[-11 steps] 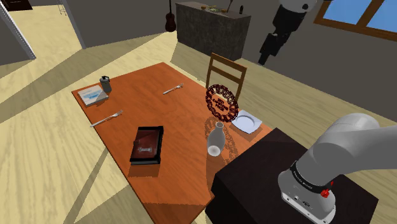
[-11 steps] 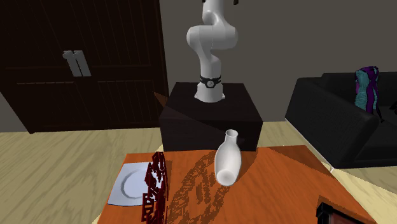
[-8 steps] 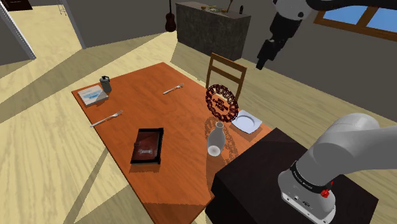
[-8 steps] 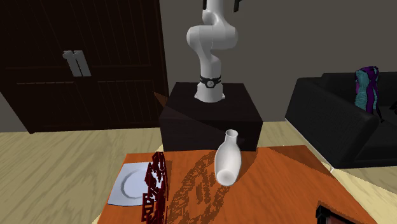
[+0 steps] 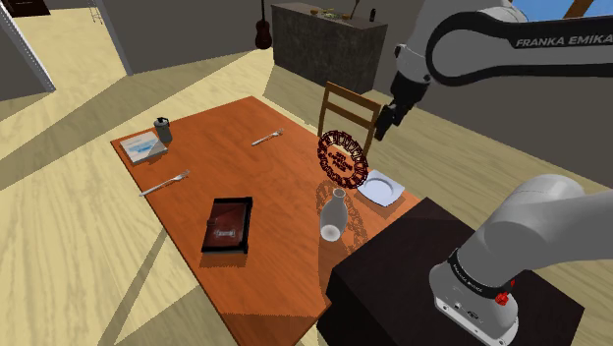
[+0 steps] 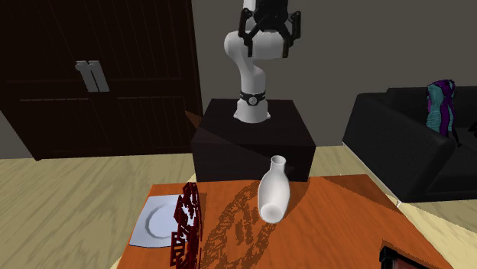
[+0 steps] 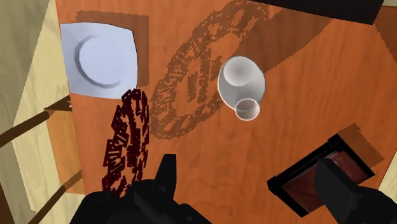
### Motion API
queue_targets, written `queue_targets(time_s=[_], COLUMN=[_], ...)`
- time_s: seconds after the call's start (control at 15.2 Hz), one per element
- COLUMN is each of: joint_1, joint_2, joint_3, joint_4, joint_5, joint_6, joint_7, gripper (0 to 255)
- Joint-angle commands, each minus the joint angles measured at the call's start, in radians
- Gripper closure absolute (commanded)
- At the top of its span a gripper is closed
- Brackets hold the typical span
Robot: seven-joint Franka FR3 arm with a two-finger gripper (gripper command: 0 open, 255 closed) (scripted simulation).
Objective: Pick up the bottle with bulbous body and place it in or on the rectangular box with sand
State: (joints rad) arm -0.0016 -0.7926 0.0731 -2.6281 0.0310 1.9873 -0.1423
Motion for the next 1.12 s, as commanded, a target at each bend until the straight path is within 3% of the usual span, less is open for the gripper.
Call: queue_targets(time_s=[0.0,0.53,1.06], joint_1=[0.005,0.025,0.028], joint_2=[0.029,0.237,0.589], joint_3=[0.008,0.038,0.075], joint_4=[-0.044,-0.181,-0.207], joint_5=[0.008,0.035,0.036], joint_6=[0.077,0.422,0.802], joint_7=[0.005,0.018,0.041], gripper=[0,0,0])
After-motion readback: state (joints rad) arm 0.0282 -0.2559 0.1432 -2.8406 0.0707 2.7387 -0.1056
